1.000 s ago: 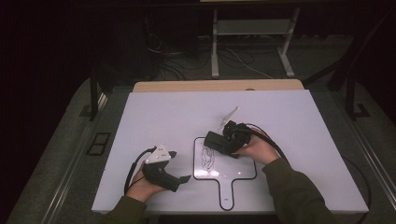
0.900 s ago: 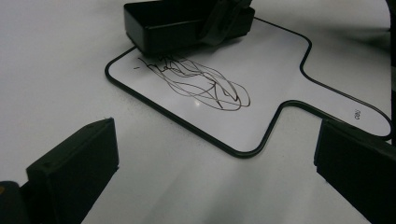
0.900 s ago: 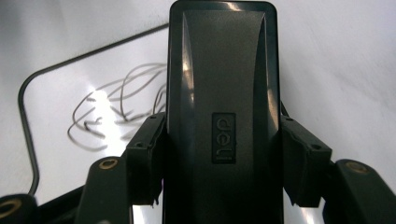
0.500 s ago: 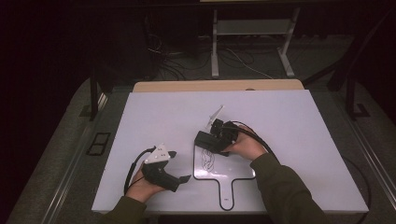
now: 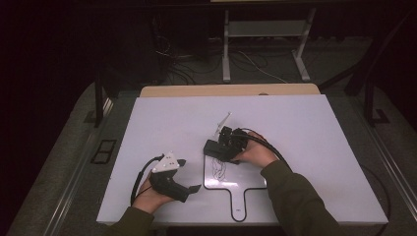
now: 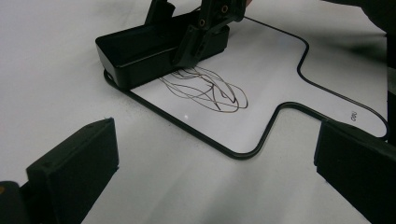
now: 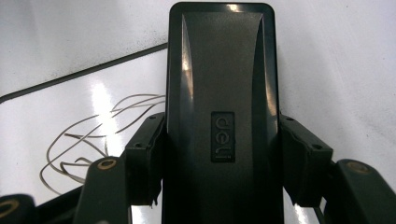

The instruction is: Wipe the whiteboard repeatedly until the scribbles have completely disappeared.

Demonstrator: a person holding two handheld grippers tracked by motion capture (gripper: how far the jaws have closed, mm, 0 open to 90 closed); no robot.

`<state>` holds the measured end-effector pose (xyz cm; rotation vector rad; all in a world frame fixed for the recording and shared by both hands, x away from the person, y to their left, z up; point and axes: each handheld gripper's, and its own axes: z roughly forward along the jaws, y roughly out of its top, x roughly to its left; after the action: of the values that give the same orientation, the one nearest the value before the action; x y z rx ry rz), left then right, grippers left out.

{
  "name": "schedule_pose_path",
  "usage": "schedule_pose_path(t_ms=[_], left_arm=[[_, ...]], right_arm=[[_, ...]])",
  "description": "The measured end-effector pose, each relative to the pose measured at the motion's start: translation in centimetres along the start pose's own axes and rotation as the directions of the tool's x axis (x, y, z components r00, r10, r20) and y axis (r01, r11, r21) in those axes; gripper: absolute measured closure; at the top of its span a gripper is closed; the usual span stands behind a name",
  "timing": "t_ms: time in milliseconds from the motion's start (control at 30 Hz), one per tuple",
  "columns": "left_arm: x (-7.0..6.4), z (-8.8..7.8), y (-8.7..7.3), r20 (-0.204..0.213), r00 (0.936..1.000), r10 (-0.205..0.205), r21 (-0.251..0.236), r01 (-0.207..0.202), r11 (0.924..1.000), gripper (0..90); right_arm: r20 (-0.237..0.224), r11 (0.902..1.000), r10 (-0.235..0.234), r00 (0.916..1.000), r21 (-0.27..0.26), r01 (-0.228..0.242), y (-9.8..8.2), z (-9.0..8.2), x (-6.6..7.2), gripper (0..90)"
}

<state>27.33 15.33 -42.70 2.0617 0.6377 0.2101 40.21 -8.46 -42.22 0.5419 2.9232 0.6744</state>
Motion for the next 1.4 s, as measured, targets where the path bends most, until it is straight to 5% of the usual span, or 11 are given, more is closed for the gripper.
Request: schedule_pose_path(t_ms=[433, 1400], left_arm=[[-0.1, 0.1, 0.0, 0.003, 1.0, -0.004, -0.002, 0.004, 1.0, 0.0], [-0.1, 0.0, -0.1, 0.004, 1.0, -0.005, 0.0, 0.005, 1.0, 0.0]], right_arm=[[-0.005, 0.9999, 0.002, 1.0, -0.013, -0.002, 0.1, -0.5, 0.2, 38.8], [-0.033, 0.9897, -0.139, 0.9898, 0.031, 0.14, 0.0, -1.0, 4.7, 38.9]])
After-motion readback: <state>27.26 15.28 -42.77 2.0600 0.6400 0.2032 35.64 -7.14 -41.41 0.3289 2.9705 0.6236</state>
